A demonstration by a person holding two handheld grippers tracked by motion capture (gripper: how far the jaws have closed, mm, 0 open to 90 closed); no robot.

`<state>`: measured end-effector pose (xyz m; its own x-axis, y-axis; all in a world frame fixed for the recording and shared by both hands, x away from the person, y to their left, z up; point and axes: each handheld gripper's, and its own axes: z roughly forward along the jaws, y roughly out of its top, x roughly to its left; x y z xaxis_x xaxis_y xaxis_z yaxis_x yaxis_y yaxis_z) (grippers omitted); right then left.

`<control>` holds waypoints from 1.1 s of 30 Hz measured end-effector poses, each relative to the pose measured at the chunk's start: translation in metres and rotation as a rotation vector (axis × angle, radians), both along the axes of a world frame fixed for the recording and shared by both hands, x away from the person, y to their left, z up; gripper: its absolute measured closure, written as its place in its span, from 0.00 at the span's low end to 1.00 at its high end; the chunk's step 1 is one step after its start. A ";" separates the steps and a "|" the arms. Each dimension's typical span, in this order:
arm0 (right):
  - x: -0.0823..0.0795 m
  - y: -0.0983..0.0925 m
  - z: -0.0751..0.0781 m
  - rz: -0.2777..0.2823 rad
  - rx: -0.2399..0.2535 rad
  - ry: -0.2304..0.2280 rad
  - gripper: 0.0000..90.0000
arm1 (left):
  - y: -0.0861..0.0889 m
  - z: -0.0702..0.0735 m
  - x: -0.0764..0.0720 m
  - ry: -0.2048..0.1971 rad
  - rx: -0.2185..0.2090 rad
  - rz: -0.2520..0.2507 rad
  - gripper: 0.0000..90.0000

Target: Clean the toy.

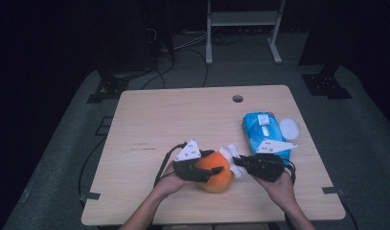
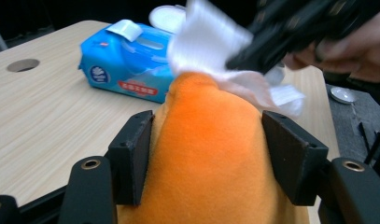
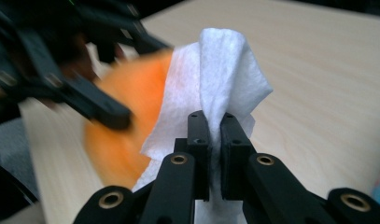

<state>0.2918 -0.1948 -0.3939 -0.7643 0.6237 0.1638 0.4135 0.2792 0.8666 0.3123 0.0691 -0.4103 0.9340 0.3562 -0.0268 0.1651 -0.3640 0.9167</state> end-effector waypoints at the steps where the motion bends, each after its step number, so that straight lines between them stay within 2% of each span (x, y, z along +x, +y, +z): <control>1: -0.003 0.001 0.005 0.022 0.027 -0.018 0.93 | -0.003 0.000 -0.002 -0.008 0.011 -0.006 0.40; 2: -0.005 0.003 0.008 0.038 0.038 -0.031 0.93 | -0.006 0.000 -0.004 -0.021 0.017 -0.012 0.39; 5: -0.013 0.016 0.012 0.081 0.027 -0.058 0.93 | -0.014 0.002 -0.010 -0.057 0.053 -0.028 0.37; 6: -0.013 0.016 0.012 0.081 0.027 -0.058 0.93 | -0.014 0.002 -0.010 -0.057 0.053 -0.028 0.36; 8: -0.014 0.020 0.010 0.080 -0.010 -0.067 0.93 | -0.013 0.003 -0.010 -0.052 0.051 -0.031 0.34; 9: -0.013 0.019 0.008 0.077 -0.005 -0.054 0.93 | -0.012 0.003 -0.009 -0.048 0.048 -0.035 0.32; 11: -0.010 0.015 0.004 0.073 0.002 -0.036 0.93 | -0.006 0.006 -0.007 -0.020 0.026 -0.051 0.24; 13: -0.009 0.013 0.003 0.066 -0.005 -0.032 0.93 | -0.003 0.008 -0.004 -0.015 0.023 -0.067 0.20; 18: -0.006 0.003 0.000 0.043 0.000 -0.014 0.93 | 0.014 0.007 0.004 -0.003 0.008 -0.056 0.14; 21: -0.005 -0.004 -0.001 0.035 0.001 -0.002 0.93 | 0.020 -0.003 0.012 0.058 0.001 -0.070 0.12; 22: -0.005 -0.006 -0.002 0.033 0.002 0.003 0.93 | 0.021 -0.007 0.014 0.076 0.000 -0.088 0.11; 25: -0.004 -0.013 -0.003 0.018 0.001 0.010 0.93 | 0.019 -0.016 0.015 0.099 0.039 -0.135 0.10; 29: -0.004 -0.012 -0.003 0.030 0.003 0.004 0.93 | 0.016 -0.026 0.019 0.144 0.004 -0.144 0.07; 32: -0.005 -0.010 -0.003 0.031 -0.005 -0.002 0.93 | 0.013 -0.030 0.020 0.160 -0.016 -0.141 0.07; 33: -0.005 -0.010 -0.002 0.027 -0.003 -0.002 0.93 | 0.012 -0.031 0.019 0.142 -0.021 -0.133 0.09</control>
<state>0.2871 -0.2044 -0.3964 -0.7810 0.6037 0.1602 0.4043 0.2931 0.8664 0.3312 0.0808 -0.4410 0.9592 0.2274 -0.1682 0.2452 -0.3721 0.8952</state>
